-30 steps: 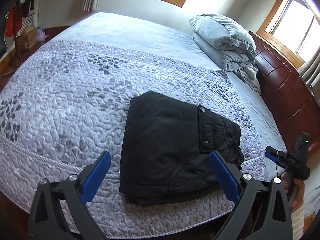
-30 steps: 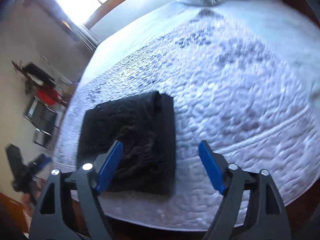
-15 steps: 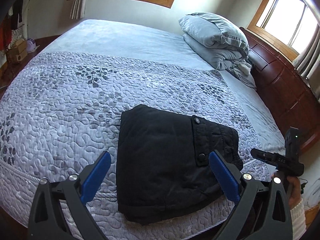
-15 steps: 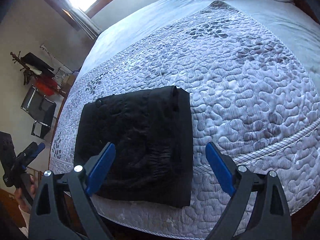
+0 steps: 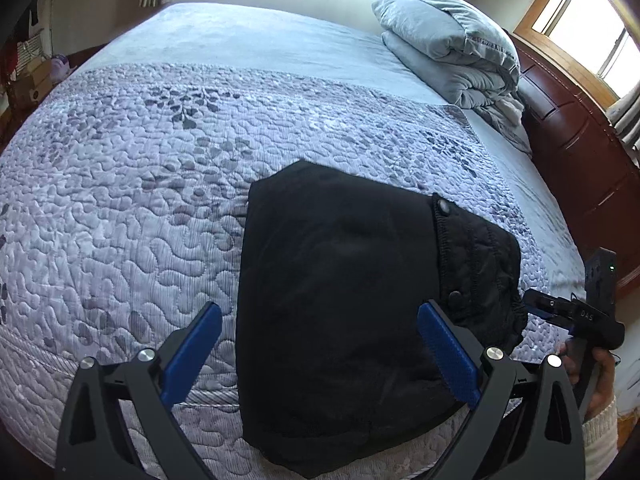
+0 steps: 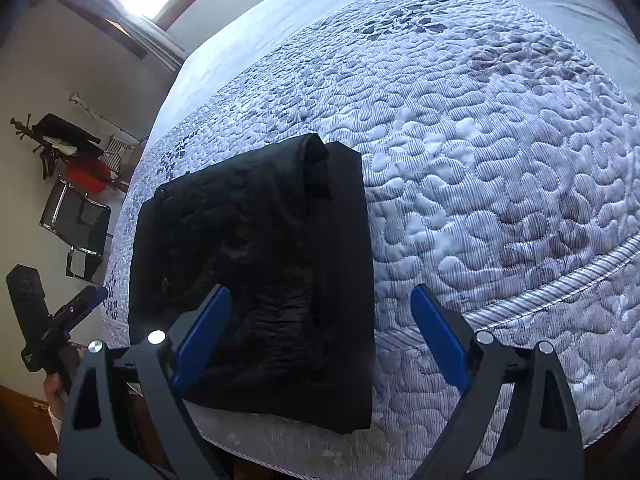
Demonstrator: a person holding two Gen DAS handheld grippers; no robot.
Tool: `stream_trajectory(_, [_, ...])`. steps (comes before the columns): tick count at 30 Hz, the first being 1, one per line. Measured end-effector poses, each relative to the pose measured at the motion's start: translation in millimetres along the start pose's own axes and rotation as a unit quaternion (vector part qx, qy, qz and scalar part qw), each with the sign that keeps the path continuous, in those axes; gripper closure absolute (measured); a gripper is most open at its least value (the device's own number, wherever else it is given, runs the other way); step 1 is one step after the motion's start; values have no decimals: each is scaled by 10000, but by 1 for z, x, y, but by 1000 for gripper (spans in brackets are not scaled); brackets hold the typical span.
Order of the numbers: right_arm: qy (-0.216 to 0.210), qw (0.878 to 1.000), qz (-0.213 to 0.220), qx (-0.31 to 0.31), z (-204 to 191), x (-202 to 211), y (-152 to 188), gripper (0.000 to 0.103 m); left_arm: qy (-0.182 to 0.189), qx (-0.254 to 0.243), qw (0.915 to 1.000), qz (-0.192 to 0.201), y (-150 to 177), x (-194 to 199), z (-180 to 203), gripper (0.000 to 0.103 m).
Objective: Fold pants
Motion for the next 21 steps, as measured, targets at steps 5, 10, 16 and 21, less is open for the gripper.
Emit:
stream_trajectory(5, [-95, 9999, -54, 6, 4, -6, 1, 12, 145, 402, 9988, -229, 8, -17, -31, 4])
stream_trajectory(10, [-203, 9996, -135, 138, 1, -12, 2, 12, 915, 885, 9905, -511, 15, -31, -57, 4])
stream_trajectory(16, [-462, 9984, -287, 126, 1, -20, 1, 12, 1868, 1361, 9683, -950, 19, -49, -81, 4])
stream_trajectory(21, [-973, 9939, -515, 81, 4, -31, -4, 12, 2716, 1611, 9357, -1569, 16, -74, -95, 4])
Point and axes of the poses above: each gripper's, at about its wrist camera, not at the fingertips, and x roughly against the way its jaws point, z to its right, y to its underside, the point moved 3 cm from there along -x, roughly the way its jaws point, and after that the axes turned 15 degrees about y, right-handed, at the moved point
